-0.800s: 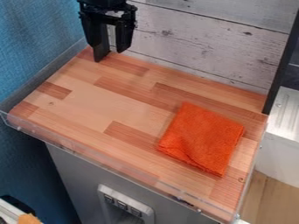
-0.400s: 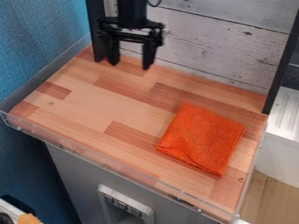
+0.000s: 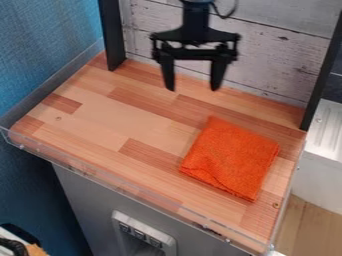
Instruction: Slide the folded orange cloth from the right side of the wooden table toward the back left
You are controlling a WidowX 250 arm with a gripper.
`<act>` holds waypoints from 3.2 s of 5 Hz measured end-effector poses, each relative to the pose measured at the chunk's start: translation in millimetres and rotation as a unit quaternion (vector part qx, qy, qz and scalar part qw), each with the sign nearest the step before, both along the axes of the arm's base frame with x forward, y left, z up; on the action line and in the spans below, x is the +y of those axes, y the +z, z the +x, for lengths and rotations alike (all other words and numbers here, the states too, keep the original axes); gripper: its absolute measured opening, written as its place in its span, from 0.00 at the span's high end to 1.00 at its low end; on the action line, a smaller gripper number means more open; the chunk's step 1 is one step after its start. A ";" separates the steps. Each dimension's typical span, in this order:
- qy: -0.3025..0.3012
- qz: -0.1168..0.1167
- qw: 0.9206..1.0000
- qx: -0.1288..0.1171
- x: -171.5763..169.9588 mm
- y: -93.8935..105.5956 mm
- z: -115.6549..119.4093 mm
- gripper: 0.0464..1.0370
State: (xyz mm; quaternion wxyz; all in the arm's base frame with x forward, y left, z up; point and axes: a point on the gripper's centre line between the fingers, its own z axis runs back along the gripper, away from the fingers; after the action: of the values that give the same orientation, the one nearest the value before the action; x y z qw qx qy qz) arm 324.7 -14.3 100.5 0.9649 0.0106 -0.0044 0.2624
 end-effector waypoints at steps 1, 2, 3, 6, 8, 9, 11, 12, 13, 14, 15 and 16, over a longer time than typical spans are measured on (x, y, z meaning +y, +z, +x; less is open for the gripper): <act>0.065 0.007 0.998 -0.013 -28.4 -1.0 -1.0 0.04; 0.119 0.011 0.993 -0.019 -46.3 -0.9 -3.5 0.04; 0.160 0.011 0.987 -0.018 -56.5 1.9 -5.5 0.04; 0.222 0.008 0.975 0.004 -70.5 17.1 -6.3 0.04; 0.234 -0.001 0.972 0.020 -77.3 2.6 -1.2 0.37; 0.233 -0.012 0.972 0.023 -80.1 -12.4 -3.9 0.68; 0.224 -0.026 0.974 0.030 -82.1 -51.2 -15.4 0.98; 0.216 -0.039 0.976 0.019 -83.5 -62.6 -15.3 0.99; 0.218 -0.050 0.975 0.009 -77.8 -71.5 -15.2 0.99; 0.216 -0.054 0.975 -0.002 -71.7 -79.9 -16.7 0.99; 0.209 -0.051 0.976 -0.015 -67.9 -87.0 -19.1 0.99; 0.161 -0.048 0.985 -0.030 -57.2 -90.7 -22.7 0.99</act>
State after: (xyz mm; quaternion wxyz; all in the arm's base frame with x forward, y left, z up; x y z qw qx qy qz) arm 302.1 -71.5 9.7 0.9088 -0.0432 -0.0193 0.4146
